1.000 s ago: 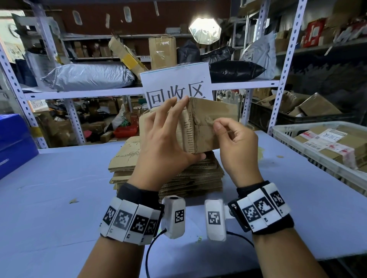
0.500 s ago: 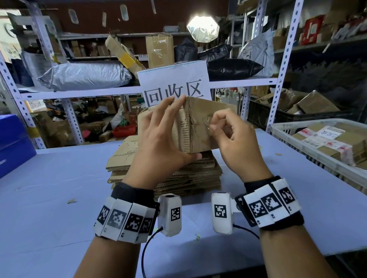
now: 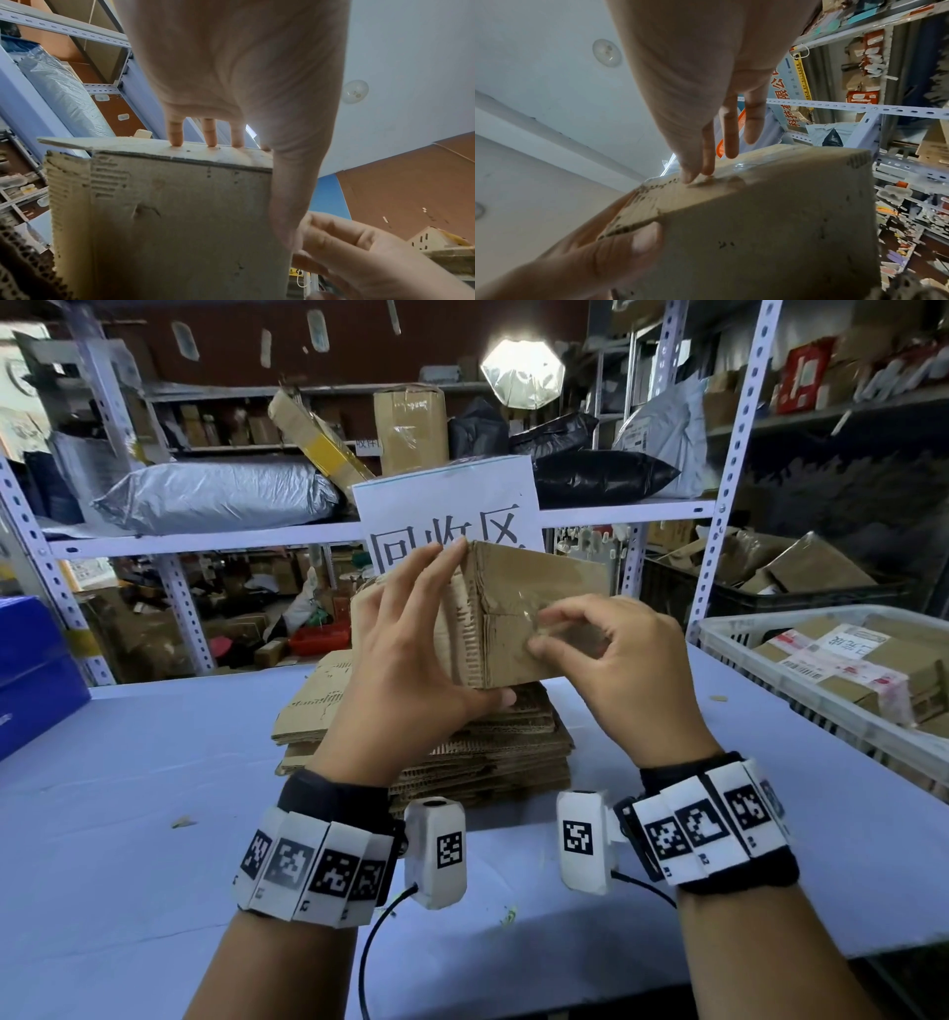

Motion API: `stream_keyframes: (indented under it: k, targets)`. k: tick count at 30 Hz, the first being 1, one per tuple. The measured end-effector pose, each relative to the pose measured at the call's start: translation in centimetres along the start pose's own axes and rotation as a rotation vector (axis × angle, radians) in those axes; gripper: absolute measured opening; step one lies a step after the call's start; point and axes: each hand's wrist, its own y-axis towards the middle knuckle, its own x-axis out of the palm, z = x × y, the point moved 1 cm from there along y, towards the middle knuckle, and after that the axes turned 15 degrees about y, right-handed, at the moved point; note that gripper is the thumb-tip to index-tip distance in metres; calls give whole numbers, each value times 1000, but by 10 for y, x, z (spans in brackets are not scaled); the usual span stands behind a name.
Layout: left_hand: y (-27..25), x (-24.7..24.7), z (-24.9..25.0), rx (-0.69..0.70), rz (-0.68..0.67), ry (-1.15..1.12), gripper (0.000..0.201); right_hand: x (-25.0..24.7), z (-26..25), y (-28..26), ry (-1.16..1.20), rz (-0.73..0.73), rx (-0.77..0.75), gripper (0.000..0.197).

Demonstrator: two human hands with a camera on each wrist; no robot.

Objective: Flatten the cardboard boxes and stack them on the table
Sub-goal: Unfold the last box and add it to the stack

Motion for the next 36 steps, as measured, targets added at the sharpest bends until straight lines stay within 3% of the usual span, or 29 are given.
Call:
stream_keyframes:
  k: [8, 18, 20, 26, 29, 32, 36]
  targets:
    - [-3, 2, 2, 5, -1, 26, 121, 10, 9, -1, 180, 125, 136, 2]
    - [-3, 3, 1, -14, 10, 17, 122, 15, 13, -5, 623, 153, 383, 26]
    - [-4, 3, 1, -11, 7, 21, 123, 14, 12, -5, 647, 148, 404, 21]
    - [-5, 3, 6, -16, 2, 12, 121, 12, 17, -9, 390, 292, 315, 10]
    - [-5, 3, 6, -3, -7, 20, 121, 13, 19, -10, 253, 338, 278, 14]
    - [-5, 3, 4, -23, -5, 23, 122, 16, 18, -10, 179, 265, 232, 10]
    - [-6, 2, 4, -58, 9, -11, 123, 18, 14, -8, 143, 172, 204, 28]
